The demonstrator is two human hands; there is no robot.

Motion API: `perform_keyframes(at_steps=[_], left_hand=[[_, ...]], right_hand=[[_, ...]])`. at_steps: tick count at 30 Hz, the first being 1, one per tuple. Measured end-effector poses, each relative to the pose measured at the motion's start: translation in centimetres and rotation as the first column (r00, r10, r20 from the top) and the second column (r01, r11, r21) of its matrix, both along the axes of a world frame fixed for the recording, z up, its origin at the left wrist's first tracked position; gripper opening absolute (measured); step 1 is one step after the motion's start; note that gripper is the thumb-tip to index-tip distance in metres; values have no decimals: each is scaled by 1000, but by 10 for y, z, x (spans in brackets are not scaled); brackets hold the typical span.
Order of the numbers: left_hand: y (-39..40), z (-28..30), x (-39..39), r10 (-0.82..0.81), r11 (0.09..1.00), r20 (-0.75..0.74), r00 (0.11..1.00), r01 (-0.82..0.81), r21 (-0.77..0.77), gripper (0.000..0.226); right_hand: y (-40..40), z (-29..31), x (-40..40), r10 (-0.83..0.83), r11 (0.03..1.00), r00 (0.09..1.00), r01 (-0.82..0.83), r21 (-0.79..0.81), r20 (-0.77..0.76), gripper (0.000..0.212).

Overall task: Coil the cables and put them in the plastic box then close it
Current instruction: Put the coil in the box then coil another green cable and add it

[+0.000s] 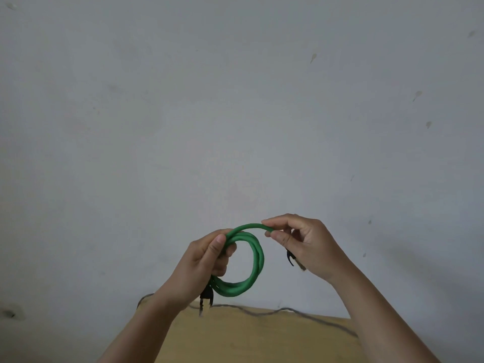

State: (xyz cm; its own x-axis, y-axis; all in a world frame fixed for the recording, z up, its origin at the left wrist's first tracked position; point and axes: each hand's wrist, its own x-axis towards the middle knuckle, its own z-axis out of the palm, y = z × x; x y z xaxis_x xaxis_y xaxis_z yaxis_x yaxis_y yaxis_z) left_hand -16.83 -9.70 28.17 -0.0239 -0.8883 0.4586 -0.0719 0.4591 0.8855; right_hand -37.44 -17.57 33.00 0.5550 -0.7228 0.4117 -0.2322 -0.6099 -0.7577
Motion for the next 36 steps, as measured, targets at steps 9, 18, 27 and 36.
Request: perform_keyframes(at_steps=[9, 18, 27, 36], left_hand=[[-11, -5, -13, 66, 998, -26, 997, -67, -16, 33], [-12, -8, -25, -12, 998, -50, 999, 15, 58, 34], [-18, -10, -35, 342, 940, -78, 936, -342, 17, 38], [-23, -1, -34, 459, 888, -79, 885, -457, 44, 37]], right_hand=[[5, -17, 19, -95, 994, 933, 69, 87, 347, 26], [6, -26, 26, -237, 959, 854, 127, 255, 463, 19], [20, -18, 36, -155, 864, 836, -143, 482, 526, 17], [37, -25, 37, -61, 966, 994, 81, -247, 89, 44]])
